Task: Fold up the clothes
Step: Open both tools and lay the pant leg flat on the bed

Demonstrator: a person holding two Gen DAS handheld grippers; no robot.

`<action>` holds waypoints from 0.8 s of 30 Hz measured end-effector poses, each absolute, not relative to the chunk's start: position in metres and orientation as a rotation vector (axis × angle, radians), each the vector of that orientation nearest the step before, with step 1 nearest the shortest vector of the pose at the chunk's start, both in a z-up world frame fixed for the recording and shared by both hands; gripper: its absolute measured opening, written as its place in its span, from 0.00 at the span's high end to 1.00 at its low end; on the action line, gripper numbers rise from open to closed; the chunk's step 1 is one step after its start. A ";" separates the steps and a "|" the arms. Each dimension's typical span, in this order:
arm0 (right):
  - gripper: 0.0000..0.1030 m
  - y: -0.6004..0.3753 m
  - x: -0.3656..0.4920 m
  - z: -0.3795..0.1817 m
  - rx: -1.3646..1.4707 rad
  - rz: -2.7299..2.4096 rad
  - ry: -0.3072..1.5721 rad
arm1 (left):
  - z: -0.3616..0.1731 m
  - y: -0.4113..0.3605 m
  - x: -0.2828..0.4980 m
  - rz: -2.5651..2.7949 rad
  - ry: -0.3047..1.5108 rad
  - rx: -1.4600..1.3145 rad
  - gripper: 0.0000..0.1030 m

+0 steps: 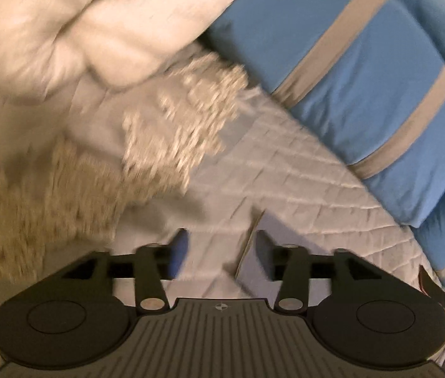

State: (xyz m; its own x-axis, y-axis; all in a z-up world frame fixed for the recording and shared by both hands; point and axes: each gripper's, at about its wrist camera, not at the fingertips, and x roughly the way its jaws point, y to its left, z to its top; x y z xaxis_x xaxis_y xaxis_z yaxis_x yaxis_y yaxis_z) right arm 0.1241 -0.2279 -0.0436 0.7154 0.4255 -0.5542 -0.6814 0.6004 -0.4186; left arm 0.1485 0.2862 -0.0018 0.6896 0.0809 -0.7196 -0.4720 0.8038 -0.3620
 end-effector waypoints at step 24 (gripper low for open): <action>0.03 -0.351 0.118 -0.002 -0.285 0.311 0.545 | -0.038 0.224 0.224 0.219 0.778 -0.087 0.97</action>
